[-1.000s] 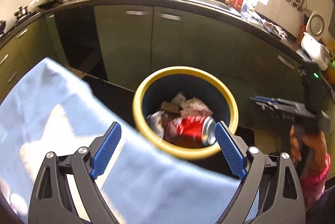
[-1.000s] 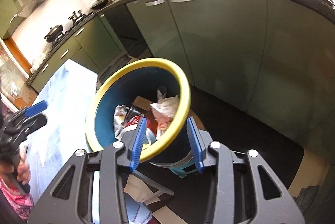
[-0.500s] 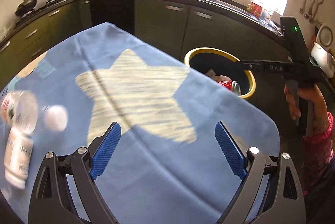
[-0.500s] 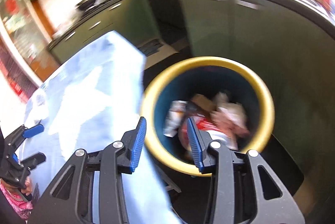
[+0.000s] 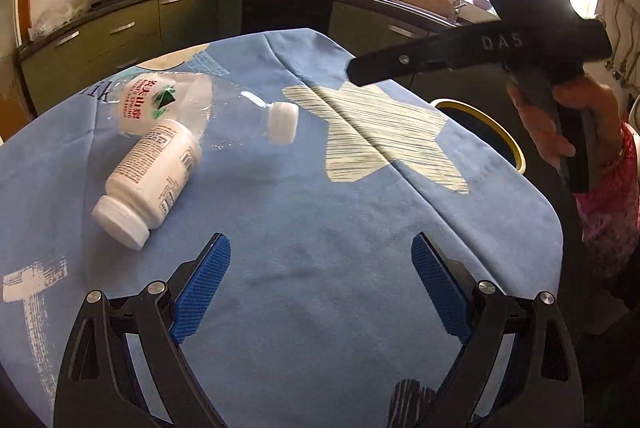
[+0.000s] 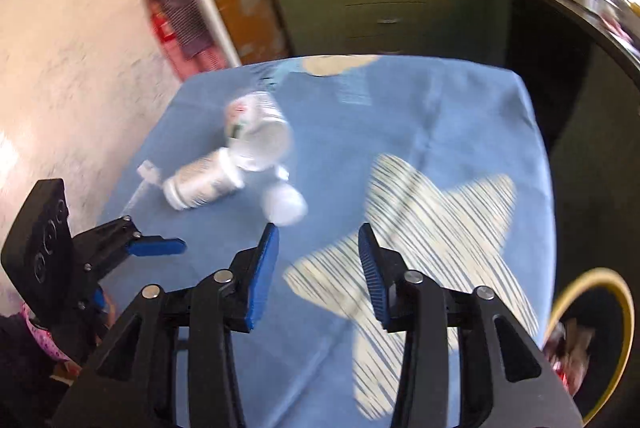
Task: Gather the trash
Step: 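Move the right gripper to the clear water bottle and grasp it, then carry the water bottle over the bin and open the right gripper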
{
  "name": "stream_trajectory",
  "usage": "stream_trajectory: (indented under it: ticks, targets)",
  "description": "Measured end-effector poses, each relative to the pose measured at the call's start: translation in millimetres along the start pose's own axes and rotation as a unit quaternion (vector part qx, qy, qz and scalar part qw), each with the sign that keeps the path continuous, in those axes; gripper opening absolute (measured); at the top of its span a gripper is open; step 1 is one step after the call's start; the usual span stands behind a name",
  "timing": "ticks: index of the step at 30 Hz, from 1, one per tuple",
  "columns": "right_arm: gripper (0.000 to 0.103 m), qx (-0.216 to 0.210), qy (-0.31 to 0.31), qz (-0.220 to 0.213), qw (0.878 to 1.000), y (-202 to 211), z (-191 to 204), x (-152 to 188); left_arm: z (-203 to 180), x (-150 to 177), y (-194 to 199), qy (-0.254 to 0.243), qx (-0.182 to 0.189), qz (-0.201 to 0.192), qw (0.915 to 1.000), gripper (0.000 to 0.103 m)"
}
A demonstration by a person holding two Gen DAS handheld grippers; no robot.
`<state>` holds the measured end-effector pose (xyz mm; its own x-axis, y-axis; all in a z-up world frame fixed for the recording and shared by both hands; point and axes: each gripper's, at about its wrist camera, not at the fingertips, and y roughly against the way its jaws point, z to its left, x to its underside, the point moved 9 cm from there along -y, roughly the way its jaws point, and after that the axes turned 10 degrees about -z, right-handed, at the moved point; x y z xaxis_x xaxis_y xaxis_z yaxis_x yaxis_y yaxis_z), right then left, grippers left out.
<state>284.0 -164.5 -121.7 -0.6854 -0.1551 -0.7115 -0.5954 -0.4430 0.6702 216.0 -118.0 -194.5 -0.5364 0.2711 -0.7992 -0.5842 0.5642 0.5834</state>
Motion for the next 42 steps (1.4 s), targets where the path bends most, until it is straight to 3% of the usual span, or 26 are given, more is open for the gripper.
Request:
stream_trajectory:
  ticks: [3,9,16,23,27,32,38,42]
  targets:
    - [0.063,-0.021,0.046,0.032,0.998,-25.9,25.7,-21.7,6.7,-0.8,5.5,0.008,0.003,-0.010,0.9999,0.091]
    - [0.072,-0.016,0.101,0.092,0.991,-72.3,44.6,-53.8,10.9,-3.7,6.2,0.037,0.001,-0.011,0.9993,0.091]
    - [0.072,0.004,0.138,0.197,0.971,-128.0,52.3,-56.7,12.5,-7.5,16.1,0.040,-0.009,-0.027,0.9988,0.092]
    - [0.072,0.042,0.149,0.257,0.954,-158.6,47.7,-42.4,-1.9,-7.9,20.8,0.011,-0.014,-0.032,0.9993,0.092]
    - [0.068,0.055,0.141,0.268,0.951,-168.8,45.7,-37.7,-6.8,-10.8,26.3,0.013,-0.002,-0.037,0.9992,0.092]
    - [0.061,0.070,0.125,0.251,0.957,-168.4,42.2,-40.3,-5.5,-12.6,28.1,0.025,0.008,-0.037,0.9990,0.092]
    - [0.061,0.072,0.079,0.210,0.972,-124.9,24.6,-51.0,-6.9,-7.3,20.6,0.031,0.018,-0.025,0.9991,0.092]
    - [0.061,0.071,0.042,0.184,0.980,-91.3,2.9,-51.5,-10.0,-7.8,19.8,0.010,0.004,-0.038,0.9992,0.092]
